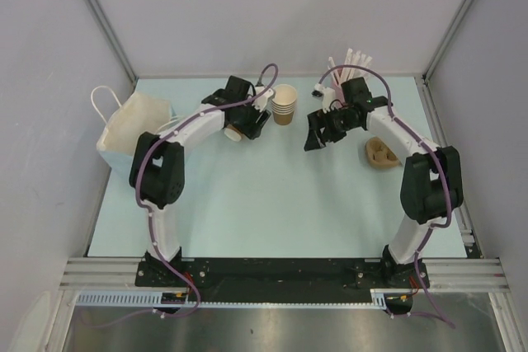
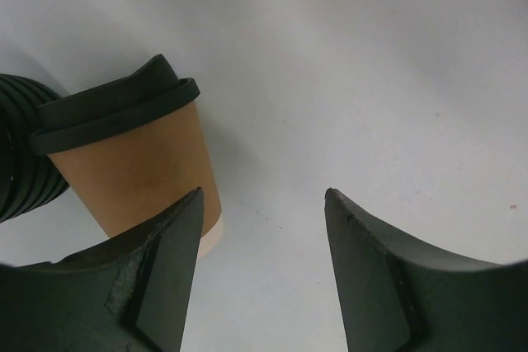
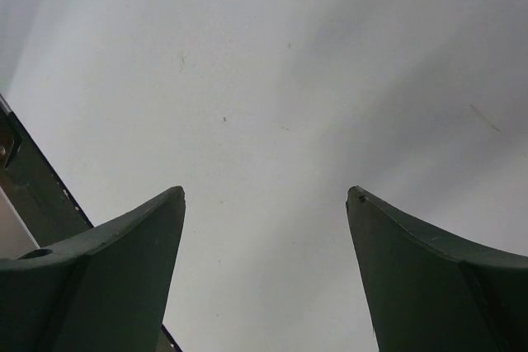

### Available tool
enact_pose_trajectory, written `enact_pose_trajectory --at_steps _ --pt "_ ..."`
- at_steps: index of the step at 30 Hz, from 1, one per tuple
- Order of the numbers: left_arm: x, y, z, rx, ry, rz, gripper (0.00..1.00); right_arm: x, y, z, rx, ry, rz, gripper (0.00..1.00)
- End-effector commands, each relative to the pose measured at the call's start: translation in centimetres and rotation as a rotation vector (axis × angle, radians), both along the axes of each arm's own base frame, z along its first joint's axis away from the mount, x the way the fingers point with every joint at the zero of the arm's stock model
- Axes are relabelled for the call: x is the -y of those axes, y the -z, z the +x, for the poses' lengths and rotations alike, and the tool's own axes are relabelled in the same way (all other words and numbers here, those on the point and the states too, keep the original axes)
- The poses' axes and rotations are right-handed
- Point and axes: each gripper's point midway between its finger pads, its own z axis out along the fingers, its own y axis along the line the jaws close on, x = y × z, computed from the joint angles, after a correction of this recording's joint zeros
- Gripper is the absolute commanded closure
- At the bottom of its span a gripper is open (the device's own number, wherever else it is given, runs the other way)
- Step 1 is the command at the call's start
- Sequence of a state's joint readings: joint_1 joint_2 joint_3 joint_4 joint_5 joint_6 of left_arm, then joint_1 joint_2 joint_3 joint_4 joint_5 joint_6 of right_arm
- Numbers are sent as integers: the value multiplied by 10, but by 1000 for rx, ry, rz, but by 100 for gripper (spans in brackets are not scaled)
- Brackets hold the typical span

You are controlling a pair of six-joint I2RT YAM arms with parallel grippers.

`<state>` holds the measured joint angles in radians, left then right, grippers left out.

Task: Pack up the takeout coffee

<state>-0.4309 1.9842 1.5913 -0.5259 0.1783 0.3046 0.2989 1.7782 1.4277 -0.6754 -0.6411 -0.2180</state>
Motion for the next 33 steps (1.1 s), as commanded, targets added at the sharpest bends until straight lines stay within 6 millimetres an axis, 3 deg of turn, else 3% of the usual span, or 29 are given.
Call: enact_pose_trajectory --at_steps 1,4,9,16,20,33 --pt "-10 -33 4 108 -82 -17 34 -1 -12 -5 7 -26 56 16" --pt "-29 -32 -5 133 -112 20 34 -6 -11 -9 0 -50 62 17" --pt "-43 -36 2 170 -138 43 32 -13 -9 -17 3 -88 47 17" --pt "-40 -33 22 191 -156 50 30 -13 -8 -22 -11 -103 51 16" --pt "-38 -14 28 156 -153 71 27 -13 -8 -25 -14 -119 54 13" --pt "-31 16 34 83 -152 82 22 -13 -6 -27 -11 -132 52 12"
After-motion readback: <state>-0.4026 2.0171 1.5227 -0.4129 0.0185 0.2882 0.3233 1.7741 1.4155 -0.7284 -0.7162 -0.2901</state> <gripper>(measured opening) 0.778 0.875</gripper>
